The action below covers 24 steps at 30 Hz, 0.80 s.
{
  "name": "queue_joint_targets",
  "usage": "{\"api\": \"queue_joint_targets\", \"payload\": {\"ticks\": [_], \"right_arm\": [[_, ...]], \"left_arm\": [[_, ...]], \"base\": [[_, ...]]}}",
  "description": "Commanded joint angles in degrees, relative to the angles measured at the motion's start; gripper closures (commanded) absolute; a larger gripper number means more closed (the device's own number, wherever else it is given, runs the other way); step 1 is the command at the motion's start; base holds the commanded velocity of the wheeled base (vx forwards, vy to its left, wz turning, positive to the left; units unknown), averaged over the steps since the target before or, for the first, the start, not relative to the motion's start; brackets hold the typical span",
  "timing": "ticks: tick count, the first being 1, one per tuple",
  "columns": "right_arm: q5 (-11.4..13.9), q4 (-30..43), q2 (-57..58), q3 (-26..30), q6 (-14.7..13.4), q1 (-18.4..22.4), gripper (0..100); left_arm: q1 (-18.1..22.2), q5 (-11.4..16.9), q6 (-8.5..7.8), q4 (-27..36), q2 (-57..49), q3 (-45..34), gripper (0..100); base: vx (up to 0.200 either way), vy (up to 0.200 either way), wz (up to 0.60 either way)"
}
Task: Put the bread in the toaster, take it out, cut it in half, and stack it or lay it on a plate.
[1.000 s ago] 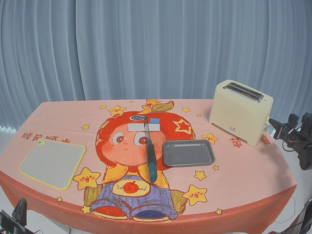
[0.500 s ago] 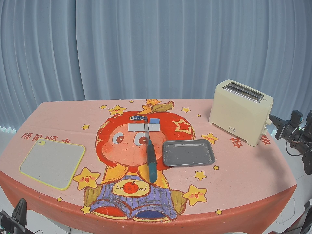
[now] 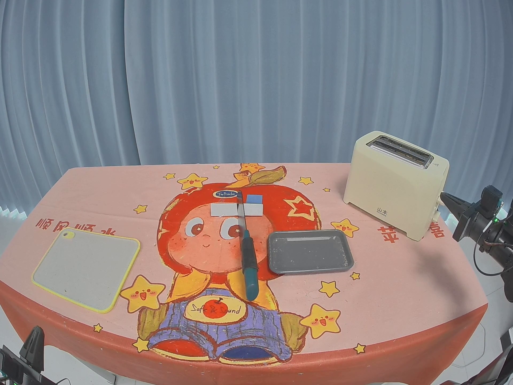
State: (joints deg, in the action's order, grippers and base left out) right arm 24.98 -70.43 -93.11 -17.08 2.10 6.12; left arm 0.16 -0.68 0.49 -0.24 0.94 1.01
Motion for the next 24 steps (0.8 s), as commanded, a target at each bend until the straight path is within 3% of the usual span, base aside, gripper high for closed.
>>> {"api": "queue_joint_targets", "payload": {"ticks": [1, 6, 24], "right_arm": [[0.1, 0.2, 3.5, 1.1, 0.3, -2.3, 100], [0.0, 0.6, 5.7, 2.2, 0.4, -5.4, 100], [0.3, 0.7, 5.7, 4.5, 0.9, -5.5, 100]], "left_arm": [[0.0, 0.0, 0.04, 0.0, -0.3, -1.0, 100], [0.0, 0.0, 0.04, 0.0, -0.3, -1.0, 100], [0.0, 0.0, 0.04, 0.0, -0.3, -1.0, 100]], "base": [[0.000, 0.000, 0.00], [0.000, 0.000, 0.00], [0.000, 0.000, 0.00]]}}
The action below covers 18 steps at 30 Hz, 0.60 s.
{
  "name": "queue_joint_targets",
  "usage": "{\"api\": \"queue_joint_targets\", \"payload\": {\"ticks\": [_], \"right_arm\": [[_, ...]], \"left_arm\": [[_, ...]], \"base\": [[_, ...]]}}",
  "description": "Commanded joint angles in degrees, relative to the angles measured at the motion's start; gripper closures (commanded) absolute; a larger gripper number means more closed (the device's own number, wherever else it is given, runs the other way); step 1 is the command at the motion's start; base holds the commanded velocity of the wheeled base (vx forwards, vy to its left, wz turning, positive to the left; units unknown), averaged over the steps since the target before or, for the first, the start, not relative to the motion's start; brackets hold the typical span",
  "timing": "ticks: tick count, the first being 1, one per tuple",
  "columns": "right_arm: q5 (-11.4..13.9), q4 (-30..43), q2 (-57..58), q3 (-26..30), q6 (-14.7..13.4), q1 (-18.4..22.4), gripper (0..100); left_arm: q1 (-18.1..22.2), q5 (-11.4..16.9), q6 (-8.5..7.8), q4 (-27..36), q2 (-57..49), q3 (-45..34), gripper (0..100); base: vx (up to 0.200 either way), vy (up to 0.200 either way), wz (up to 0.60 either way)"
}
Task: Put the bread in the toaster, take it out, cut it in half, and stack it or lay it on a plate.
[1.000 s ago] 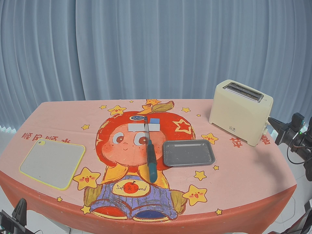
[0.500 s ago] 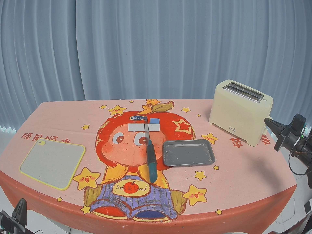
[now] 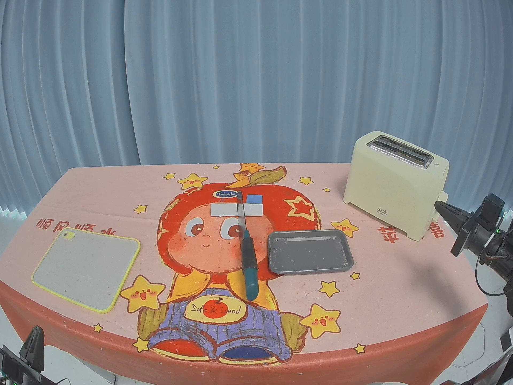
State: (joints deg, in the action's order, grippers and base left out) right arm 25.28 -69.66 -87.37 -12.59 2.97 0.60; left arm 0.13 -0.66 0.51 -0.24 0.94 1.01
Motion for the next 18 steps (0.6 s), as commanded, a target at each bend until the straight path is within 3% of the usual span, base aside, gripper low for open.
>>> {"api": "queue_joint_targets", "payload": {"ticks": [1, 18], "right_arm": [[0.0, 0.0, -0.1, -0.1, 0.0, -0.1, 100], [0.1, 0.0, -0.6, 1.0, 1.7, -0.2, 100]], "left_arm": [[0.0, 0.0, 0.02, 0.0, -0.3, -1.0, 100], [0.0, 0.0, 0.02, 0.0, -0.3, -1.0, 100]], "base": [[0.000, 0.000, 0.00], [0.000, 0.000, 0.00]]}}
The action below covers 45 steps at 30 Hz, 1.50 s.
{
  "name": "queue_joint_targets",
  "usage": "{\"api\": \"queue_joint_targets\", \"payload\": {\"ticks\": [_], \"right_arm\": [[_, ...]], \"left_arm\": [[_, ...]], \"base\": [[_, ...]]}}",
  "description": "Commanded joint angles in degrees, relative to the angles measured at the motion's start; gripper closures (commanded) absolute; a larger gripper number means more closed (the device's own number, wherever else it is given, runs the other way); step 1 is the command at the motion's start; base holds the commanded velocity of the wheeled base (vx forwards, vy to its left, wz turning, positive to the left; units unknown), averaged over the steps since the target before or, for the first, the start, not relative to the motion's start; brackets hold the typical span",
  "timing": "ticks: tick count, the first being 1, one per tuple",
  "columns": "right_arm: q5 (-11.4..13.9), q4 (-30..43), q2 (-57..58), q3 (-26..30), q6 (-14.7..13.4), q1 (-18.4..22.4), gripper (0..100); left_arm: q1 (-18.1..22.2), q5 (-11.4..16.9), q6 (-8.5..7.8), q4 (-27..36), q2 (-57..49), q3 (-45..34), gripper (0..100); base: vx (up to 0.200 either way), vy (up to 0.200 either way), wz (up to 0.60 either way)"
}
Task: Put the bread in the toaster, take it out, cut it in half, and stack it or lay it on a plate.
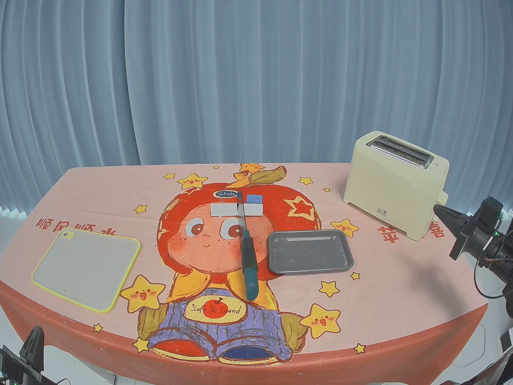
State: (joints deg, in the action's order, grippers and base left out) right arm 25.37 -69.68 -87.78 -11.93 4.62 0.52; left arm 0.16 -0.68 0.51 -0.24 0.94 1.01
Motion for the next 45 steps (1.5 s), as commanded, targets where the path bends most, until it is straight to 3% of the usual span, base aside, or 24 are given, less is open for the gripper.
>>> {"api": "queue_joint_targets", "payload": {"ticks": [1, 22, 45], "right_arm": [[0.0, 0.0, -0.2, 0.5, 0.0, -0.3, 100], [0.1, 0.3, -0.7, 4.7, -0.5, 0.7, 100], [-0.5, 0.1, -6.3, 4.0, -0.2, 7.1, 100]], "left_arm": [[0.0, 0.0, 0.02, 0.0, -0.3, -1.0, 100], [0.0, 0.0, 0.02, 0.0, -0.3, -1.0, 100], [0.0, 0.0, 0.02, 0.0, -0.3, -1.0, 100]], "base": [[0.000, 0.000, 0.00], [0.000, 0.000, 0.00], [0.000, 0.000, 0.00]]}}
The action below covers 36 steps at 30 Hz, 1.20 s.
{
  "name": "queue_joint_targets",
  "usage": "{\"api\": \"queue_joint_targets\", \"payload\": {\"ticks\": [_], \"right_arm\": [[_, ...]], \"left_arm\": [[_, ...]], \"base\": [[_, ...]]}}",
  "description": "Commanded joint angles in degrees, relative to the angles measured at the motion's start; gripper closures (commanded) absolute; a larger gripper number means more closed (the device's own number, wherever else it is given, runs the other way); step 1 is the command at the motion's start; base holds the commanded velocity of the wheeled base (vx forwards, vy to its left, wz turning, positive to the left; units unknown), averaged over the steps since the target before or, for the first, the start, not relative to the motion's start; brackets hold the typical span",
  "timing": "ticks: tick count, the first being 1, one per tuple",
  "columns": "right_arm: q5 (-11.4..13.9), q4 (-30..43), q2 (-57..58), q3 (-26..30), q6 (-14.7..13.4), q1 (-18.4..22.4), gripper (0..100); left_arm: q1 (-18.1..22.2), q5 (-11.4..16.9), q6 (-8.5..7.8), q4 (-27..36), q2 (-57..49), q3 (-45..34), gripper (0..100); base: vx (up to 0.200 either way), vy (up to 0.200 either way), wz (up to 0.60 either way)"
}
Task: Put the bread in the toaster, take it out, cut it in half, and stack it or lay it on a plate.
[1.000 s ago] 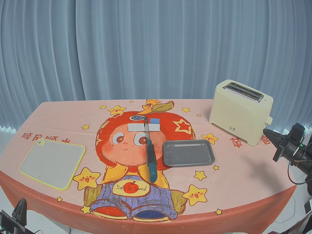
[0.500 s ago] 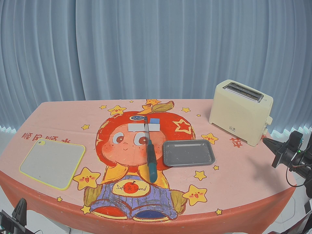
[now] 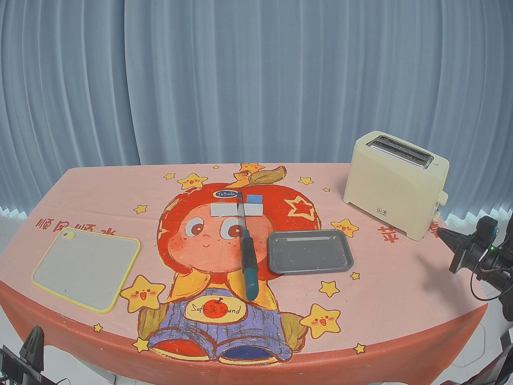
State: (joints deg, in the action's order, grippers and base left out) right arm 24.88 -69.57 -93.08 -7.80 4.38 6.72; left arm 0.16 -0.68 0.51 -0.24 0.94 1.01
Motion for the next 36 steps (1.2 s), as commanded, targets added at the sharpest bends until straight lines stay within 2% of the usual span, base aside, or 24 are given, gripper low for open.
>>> {"api": "queue_joint_targets", "payload": {"ticks": [1, 36], "right_arm": [[0.0, 0.0, -1.1, -0.1, 0.0, 1.1, 100], [-0.8, -0.7, -6.0, -3.0, 0.1, 4.5, 100]], "left_arm": [[0.0, 0.0, 0.02, 0.0, -0.3, -1.0, 100], [0.0, 0.0, 0.02, 0.0, -0.3, -1.0, 100]], "base": [[0.000, 0.000, 0.00], [0.000, 0.000, 0.00]]}}
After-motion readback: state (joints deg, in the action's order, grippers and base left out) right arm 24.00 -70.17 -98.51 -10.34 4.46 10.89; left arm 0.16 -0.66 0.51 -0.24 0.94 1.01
